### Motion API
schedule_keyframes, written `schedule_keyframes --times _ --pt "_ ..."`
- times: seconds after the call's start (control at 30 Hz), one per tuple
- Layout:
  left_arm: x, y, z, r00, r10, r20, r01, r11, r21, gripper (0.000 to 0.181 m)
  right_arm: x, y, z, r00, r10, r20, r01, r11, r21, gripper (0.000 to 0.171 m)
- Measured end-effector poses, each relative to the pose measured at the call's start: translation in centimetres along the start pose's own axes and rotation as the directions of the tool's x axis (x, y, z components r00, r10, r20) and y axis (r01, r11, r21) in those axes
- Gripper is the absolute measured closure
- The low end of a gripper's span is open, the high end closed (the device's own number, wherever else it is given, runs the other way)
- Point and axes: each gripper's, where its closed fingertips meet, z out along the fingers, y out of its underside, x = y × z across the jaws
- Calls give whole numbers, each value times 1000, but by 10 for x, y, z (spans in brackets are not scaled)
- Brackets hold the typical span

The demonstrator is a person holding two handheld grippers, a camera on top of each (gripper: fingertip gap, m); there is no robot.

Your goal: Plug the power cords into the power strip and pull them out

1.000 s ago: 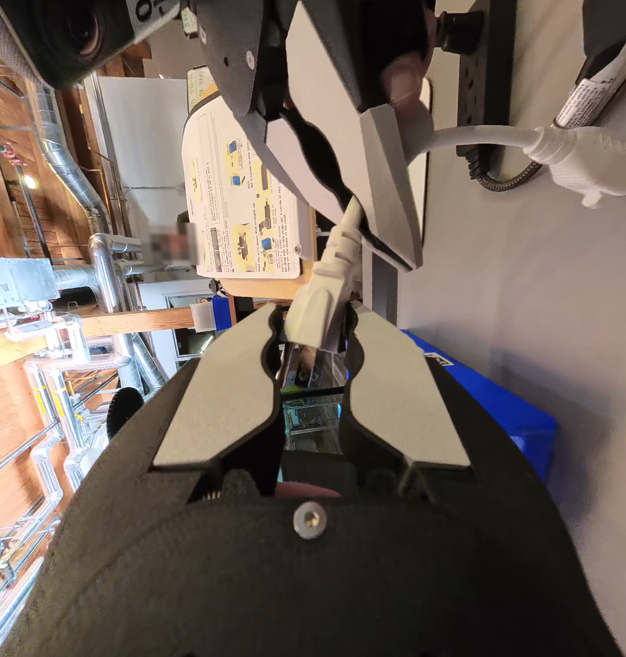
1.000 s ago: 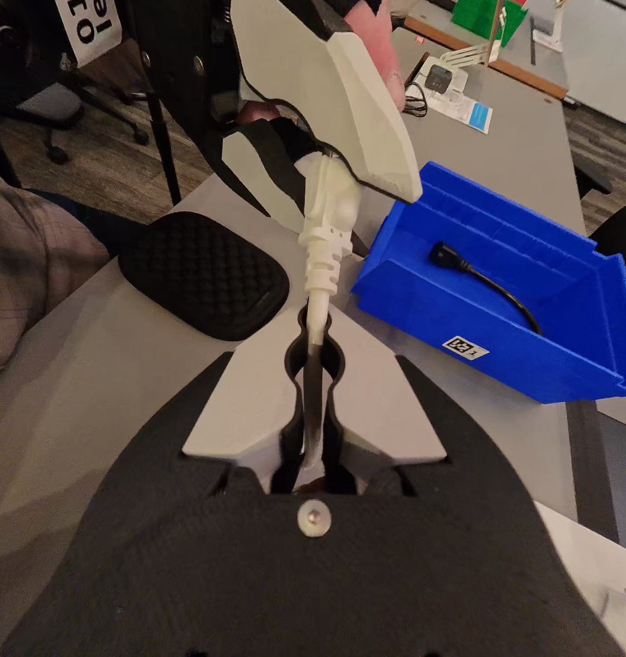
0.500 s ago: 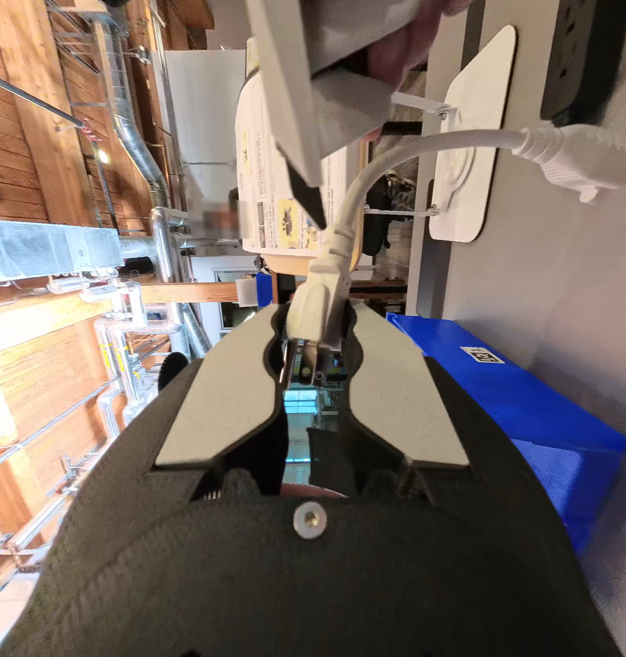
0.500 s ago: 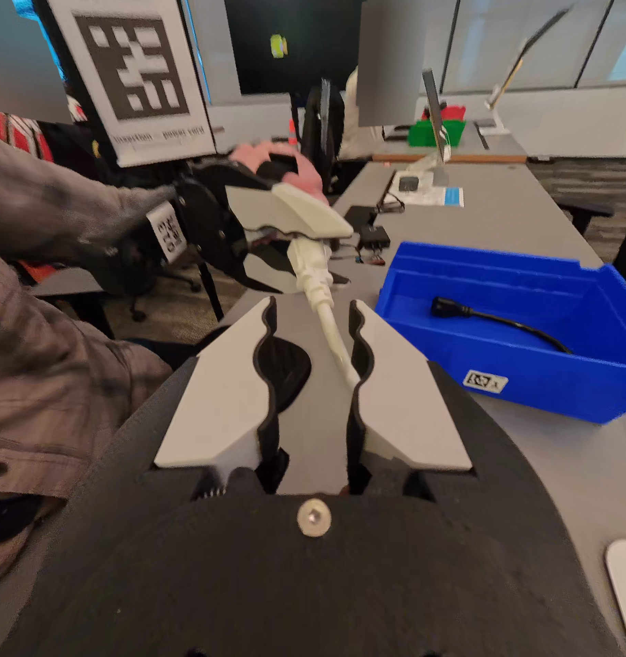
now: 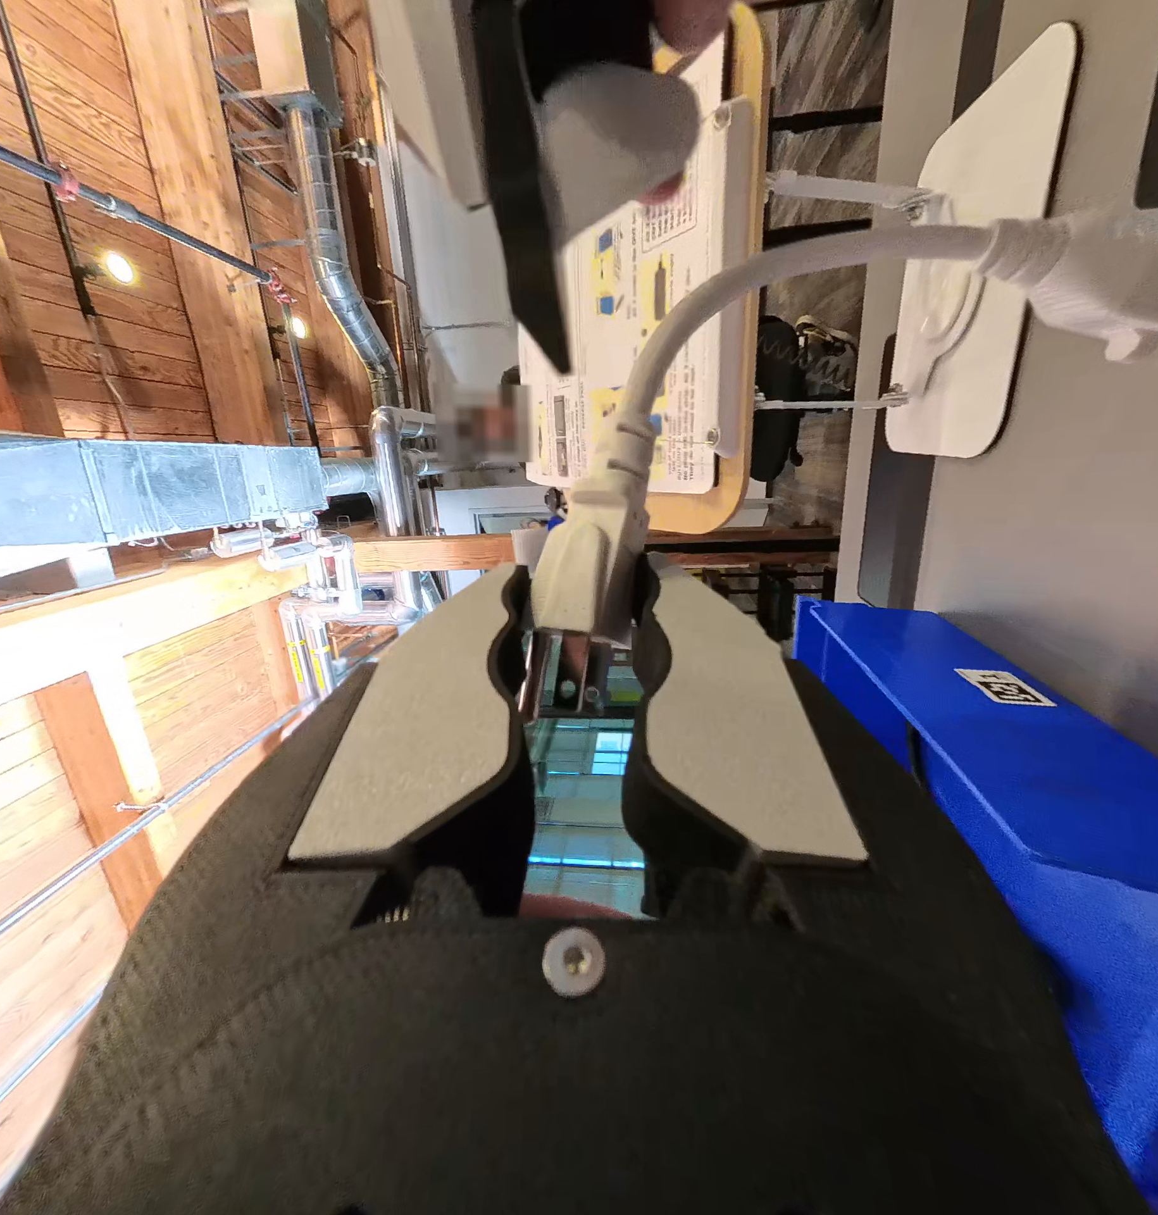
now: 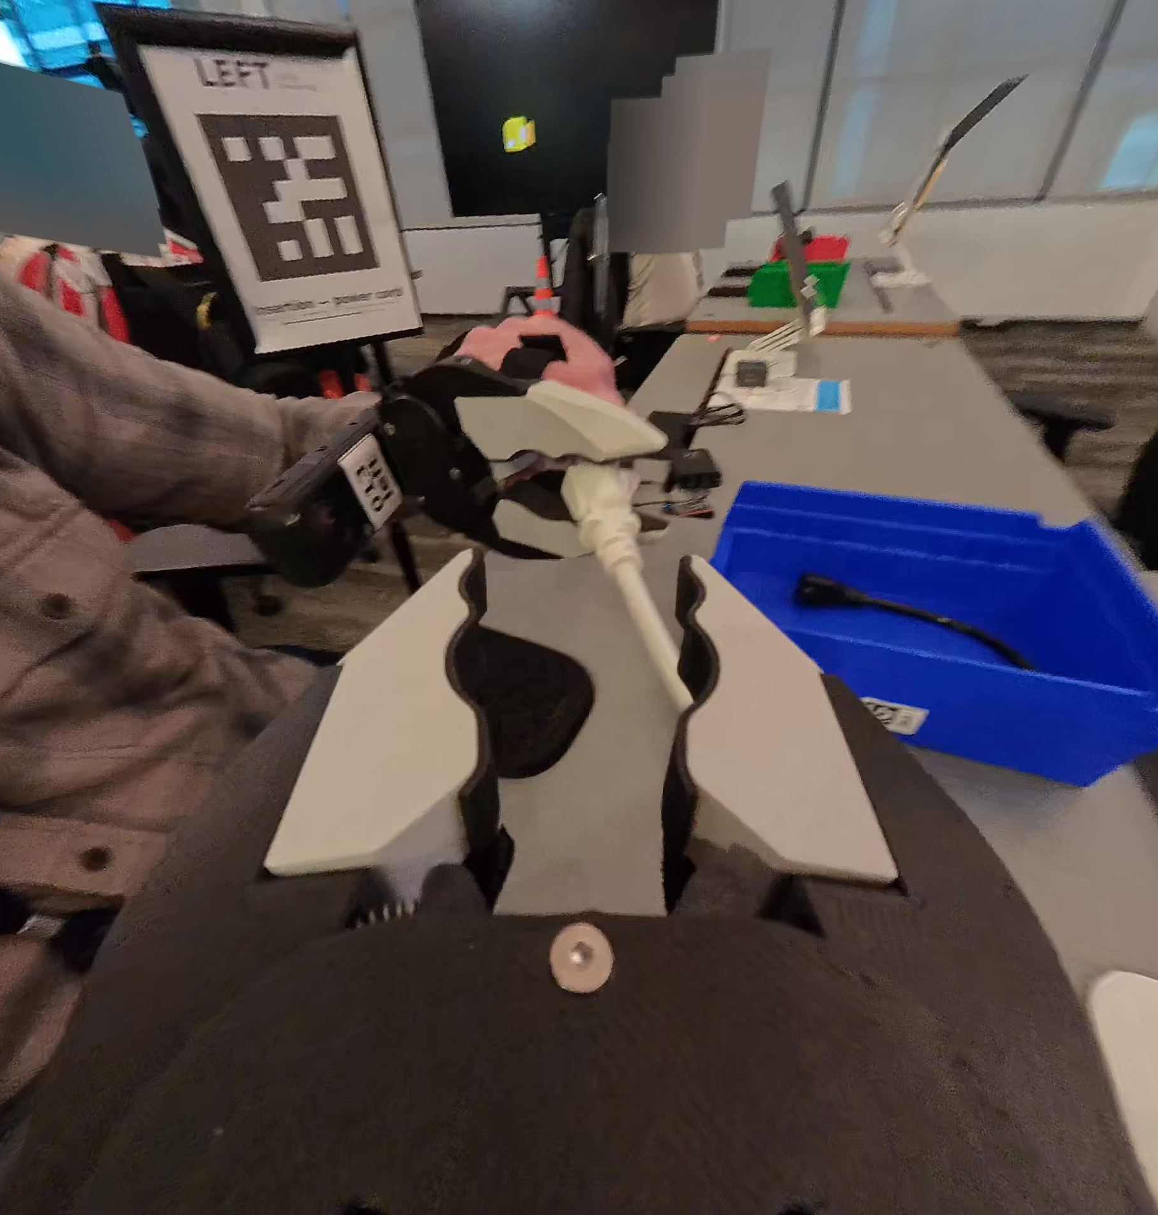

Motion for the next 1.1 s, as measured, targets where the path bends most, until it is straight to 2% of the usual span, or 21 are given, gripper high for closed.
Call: schedule_keyframes --times 0.1,0.2,0.27,0.37,0.43,0.57,0.6,0.67,0.77,0.87,0.93,0.97,1.0,1.1 --pt "-7 -4 2 1000 12 27 -13 1000 4 152 7 10 15 998 65 -3 -65 998 -3 109" --pt "-8 -4 3 999 33 30 -33 999 -6 153 22 8 22 993 107 -48 -104 993 61 117" --pt "-11 -3 3 999 24 42 -24 1000 -13 153 26 2 23 995 49 -89 -39 994 104 118" --pt "-13 -4 4 998 29 49 -29 1000 -8 152 29 5 22 983 -75 -169 81 996 29 113" --pt "-17 -4 5 998 19 57 -19 1000 -8 153 23 -8 12 987 -72 -146 83 994 66 112" --pt "-23 -1 9 997 4 71 -3 1000 -12 153 -17 -9 -5 991 -120 67 117 992 40 140" --pt "-25 0 10 997 0 76 1 1000 -13 153 -30 -3 -5 983 -103 150 102 995 13 139" --pt "-29 1 12 996 0 90 2 1000 -21 153 -43 17 3 968 -21 248 41 996 -76 123" --pt "-37 0 13 994 -10 109 12 1000 -20 153 -24 37 31 979 68 194 -46 992 -119 102" --pt "-42 -5 14 993 -14 115 15 1000 -9 153 -7 20 47 966 175 192 -191 979 68 99" --pt "-42 -9 14 994 -5 111 5 1000 0 153 4 1 47 967 184 174 -222 947 231 102" --pt "-41 -11 14 994 -9 107 8 1000 8 153 7 -8 45 967 185 176 -232 923 306 97" --pt "-40 -12 15 995 -13 102 12 1000 13 153 7 -14 43 962 190 194 -250 899 359 90" --pt "-36 -18 16 997 -5 83 1 999 41 153 11 -23 37 949 218 229 -303 836 459 89"
